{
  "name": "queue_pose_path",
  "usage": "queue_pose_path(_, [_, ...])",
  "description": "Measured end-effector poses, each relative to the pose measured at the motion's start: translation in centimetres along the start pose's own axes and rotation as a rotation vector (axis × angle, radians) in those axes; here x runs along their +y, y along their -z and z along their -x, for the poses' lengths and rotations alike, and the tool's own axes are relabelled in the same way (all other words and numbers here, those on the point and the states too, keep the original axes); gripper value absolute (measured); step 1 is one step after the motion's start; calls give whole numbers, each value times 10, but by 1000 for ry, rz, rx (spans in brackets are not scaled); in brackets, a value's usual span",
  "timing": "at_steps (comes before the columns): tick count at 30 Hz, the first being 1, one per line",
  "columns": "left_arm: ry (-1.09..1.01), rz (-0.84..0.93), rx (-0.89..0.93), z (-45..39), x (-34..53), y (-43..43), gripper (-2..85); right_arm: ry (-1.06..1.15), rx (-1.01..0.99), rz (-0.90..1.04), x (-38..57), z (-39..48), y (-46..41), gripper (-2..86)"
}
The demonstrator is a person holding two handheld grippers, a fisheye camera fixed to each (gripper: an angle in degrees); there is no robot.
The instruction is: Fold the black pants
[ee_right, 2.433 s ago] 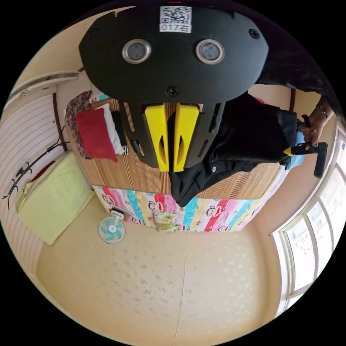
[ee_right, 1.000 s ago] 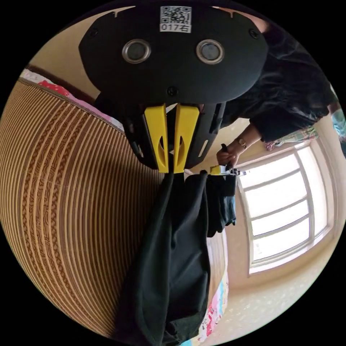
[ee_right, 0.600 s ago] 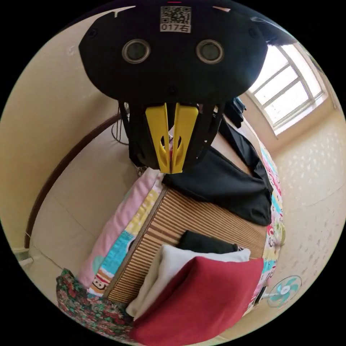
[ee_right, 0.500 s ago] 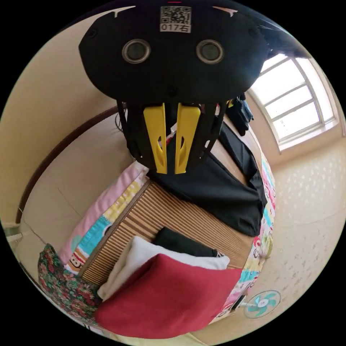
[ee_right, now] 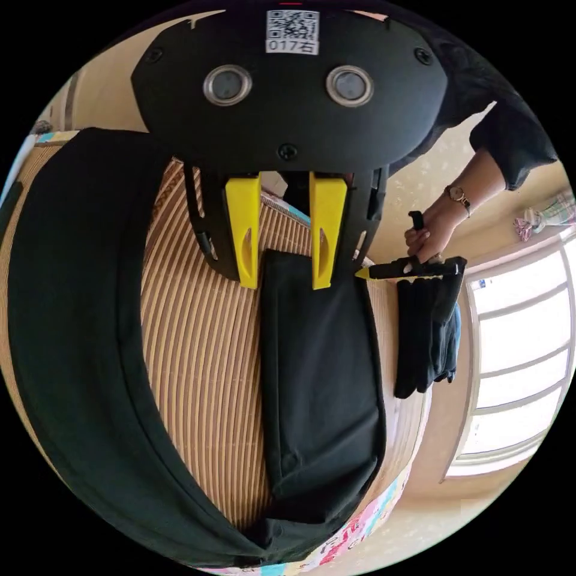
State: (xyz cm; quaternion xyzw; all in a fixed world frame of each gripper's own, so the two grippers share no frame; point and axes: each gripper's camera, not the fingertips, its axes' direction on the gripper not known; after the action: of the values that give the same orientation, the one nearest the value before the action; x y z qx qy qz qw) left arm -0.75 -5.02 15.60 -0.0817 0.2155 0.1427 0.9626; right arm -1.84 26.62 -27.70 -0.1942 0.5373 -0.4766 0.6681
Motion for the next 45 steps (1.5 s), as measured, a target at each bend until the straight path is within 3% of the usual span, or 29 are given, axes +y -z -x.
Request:
queue_pose_path(2, [-13, 15, 3, -4, 6, -7, 43, -19, 147, 2, 1, 11, 0, 64])
queue_pose_path(5, [-118, 91, -238, -22, 26, -19, 42, 214, 117, 171, 29, 34, -18, 29])
queue_pose_path(7, [-224, 218, -440, -29, 50, -45, 42, 375, -12, 314, 78, 38, -39, 20])
queue_pose_path(9, [-227, 279, -433, -22, 67, -65, 43, 348, -119, 392, 111, 25, -52, 15])
queue_pose_path(12, [-106, 293, -477, -2, 83, -80, 44, 290, -194, 471, 150, -4, -45, 15])
queue_pose_path(15, [91, 380, -554, 31, 91, -96, 44, 224, -201, 322, 176, -53, 18, 26])
queue_pose_path(17, [137, 435, -500, 48, 99, -111, 57, 84, -96, 172, 195, -100, 61, 46])
queue_pose_path(19, [214, 450, -390, 65, 109, -122, 68, -210, 16, -38, 229, -174, 112, 83])
queue_pose_path(22, [253, 315, -279, 61, 114, -115, 74, -459, -61, -196, 275, -253, 136, 111])
queue_pose_path(24, [221, 204, -181, 47, 112, -109, 76, -518, -151, -196, 290, -282, 123, 119])
queue_pose_path(28, [57, 42, -37, -12, 96, -105, 67, -472, -269, -105, 300, -287, 72, 83])
queue_pose_path(34, [-331, 87, 1, -151, 66, -140, 85, -371, -306, -396, 356, -240, 127, 13])
queue_pose_path(39, [-579, 169, -16, -250, 61, -187, 100, -217, -223, -369, 375, -201, 147, 17])
queue_pose_path(45, [-646, 235, 5, -276, 70, -225, 102, -508, -255, -380, 383, -279, 99, 106])
